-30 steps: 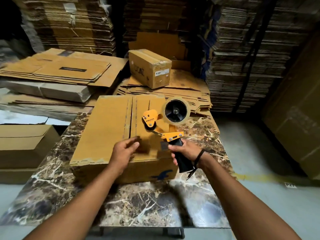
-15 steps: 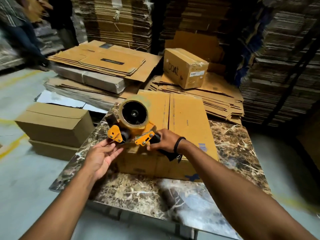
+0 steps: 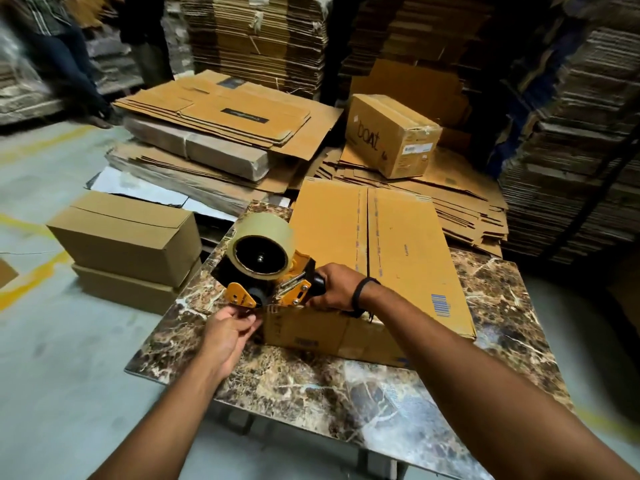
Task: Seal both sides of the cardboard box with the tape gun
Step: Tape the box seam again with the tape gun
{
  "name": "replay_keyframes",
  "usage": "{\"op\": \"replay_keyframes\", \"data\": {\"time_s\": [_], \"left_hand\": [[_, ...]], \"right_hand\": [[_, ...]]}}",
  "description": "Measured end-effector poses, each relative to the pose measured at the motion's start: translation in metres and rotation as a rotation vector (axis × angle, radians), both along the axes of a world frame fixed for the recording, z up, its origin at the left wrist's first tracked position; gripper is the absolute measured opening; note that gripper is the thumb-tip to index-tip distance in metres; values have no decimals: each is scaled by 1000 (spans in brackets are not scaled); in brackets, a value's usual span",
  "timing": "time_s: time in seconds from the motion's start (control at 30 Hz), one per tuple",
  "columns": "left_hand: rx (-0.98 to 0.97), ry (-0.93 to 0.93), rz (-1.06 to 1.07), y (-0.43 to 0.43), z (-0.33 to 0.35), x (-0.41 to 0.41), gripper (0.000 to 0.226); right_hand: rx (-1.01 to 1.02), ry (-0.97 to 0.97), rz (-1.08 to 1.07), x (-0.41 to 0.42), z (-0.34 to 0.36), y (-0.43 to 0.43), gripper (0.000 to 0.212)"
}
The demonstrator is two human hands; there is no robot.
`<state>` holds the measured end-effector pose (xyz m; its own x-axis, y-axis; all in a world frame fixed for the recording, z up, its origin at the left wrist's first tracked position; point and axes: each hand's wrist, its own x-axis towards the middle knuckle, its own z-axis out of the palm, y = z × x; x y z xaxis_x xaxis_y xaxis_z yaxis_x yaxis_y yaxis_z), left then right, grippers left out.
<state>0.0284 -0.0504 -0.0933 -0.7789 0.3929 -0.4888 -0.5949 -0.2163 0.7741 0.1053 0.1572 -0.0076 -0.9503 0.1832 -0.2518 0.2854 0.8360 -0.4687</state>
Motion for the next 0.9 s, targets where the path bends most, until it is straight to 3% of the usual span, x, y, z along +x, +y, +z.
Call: {"op": "replay_keyframes", "data": {"time_s": [0.07,0.17,0.47,0.57,0.67,0.73,0.83,0.9], "left_hand": [[-145,80,-58,1,-5,6,30],[-312,195,-123,3,-16,15,44],[-258,140,-166,8,-32,38,61],[-331,272,-64,10,-25,35,47],[-418,407,-7,15,-20,30,58],[-468,475,-24,22,-19,30,52],[-453,502,65,35,-16,31,15],[-449,497,113,37,-14,32,14]], "right_hand": [[-41,-18,-22,0,-1,1,22],[-81,-31,-32,0,0,1,17],[-140,-56,-54,1,4,1,20],[-166,-60,-57,1,4,2,18],[-160,-61,-49,-1,3,3,20],[-150,-59,-46,-1,3,4,22],[-160,-60,-41,-1,2,6,21],[-147,-61,-31,-1,2,6,18]]}}
